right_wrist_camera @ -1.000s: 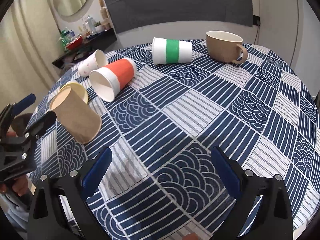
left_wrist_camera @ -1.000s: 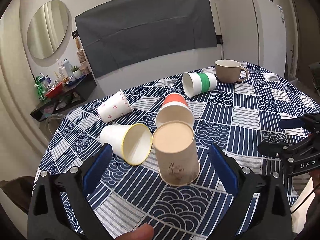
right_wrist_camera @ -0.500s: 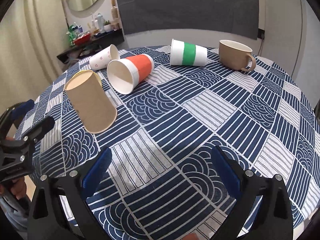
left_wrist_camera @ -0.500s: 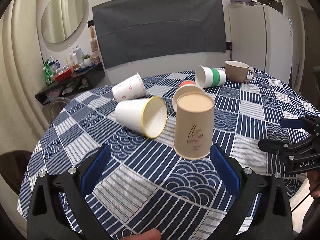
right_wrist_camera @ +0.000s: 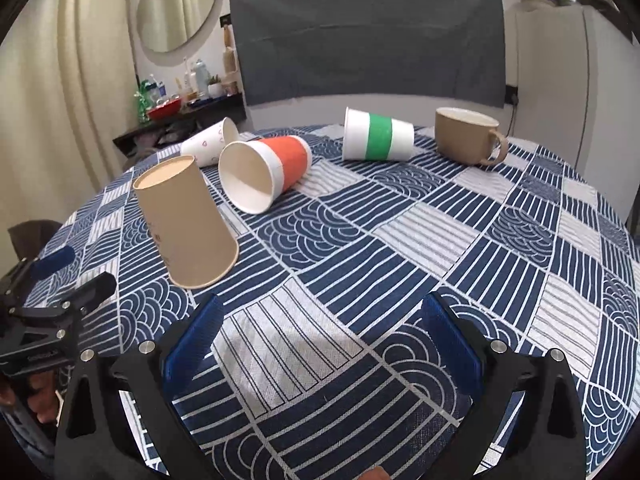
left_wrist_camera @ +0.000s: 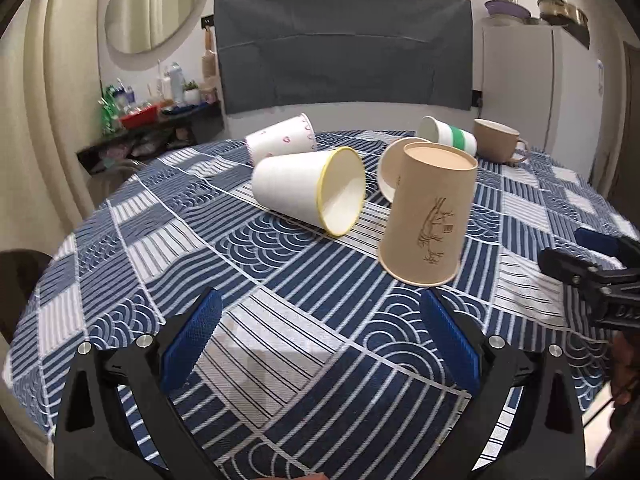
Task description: Flip cup upside down
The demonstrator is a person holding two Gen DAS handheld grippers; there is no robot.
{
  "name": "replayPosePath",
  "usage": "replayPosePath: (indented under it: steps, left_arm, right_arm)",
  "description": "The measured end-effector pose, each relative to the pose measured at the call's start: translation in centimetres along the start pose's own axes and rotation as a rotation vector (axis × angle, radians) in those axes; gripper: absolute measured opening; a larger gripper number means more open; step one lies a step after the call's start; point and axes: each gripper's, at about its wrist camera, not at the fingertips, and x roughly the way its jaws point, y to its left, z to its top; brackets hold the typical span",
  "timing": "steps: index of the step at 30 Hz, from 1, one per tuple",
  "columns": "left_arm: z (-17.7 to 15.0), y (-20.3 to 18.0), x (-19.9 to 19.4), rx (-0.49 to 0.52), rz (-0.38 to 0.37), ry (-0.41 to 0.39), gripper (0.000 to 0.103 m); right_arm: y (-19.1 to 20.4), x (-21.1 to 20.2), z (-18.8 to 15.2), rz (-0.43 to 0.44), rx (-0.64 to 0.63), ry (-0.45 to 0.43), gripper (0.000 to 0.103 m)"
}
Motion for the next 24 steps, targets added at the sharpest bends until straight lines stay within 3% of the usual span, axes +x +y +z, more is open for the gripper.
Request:
replayPosePath:
  steps: [8,16,24]
  left_arm:
    - [-0.2,0.6,0.0,-0.046,-0.015,-0.005,0.097]
    - [-0.7,0.0,-0.3,-0.014,0.038,-0.026,0.097]
    - [-1.3,0.1,-0.2,-0.001,0.040,-0.037,0.096]
  right_arm:
    - [0.6,-0.2,-0.2,-0.015,-0.036,-0.030,0.095]
    - [1.1,-0.3,-0.3,-0.052,-0.060,-0.038,0.095]
    - [1.2,-0.4,-0.3,-0.056,-0.063,-0.040,0.095]
